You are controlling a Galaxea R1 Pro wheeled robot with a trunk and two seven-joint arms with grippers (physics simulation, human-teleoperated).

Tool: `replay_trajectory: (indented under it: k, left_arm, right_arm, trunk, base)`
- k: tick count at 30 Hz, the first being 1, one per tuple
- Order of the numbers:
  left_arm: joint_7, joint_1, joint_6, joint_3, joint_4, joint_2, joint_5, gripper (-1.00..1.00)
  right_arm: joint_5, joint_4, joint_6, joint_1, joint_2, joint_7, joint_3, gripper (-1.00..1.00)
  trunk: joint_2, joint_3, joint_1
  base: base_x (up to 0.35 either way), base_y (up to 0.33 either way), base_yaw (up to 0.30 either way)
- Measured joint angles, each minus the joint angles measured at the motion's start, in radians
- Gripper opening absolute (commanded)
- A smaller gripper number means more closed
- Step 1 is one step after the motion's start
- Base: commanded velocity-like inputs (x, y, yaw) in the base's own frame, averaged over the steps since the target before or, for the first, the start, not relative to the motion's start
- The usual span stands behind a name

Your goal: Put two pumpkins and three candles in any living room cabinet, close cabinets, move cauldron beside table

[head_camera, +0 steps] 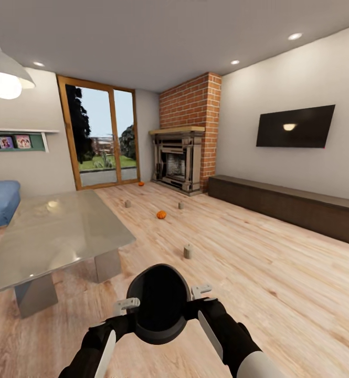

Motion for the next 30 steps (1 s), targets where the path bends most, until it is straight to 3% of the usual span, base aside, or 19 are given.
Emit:
replay_trajectory:
  k: [30]
  left_arm:
    - [0.000, 0.000, 0.000, 0.000, 0.000, 0.000, -0.001, -1.00]
  right_arm:
    - [-0.002, 0.003, -0.003, 0.000, 0.000, 0.000, 0.000, -1.00]
  trunk:
    - [0.000, 0.031, 0.000]
  base:
    - [0.000, 0.000, 0.226]
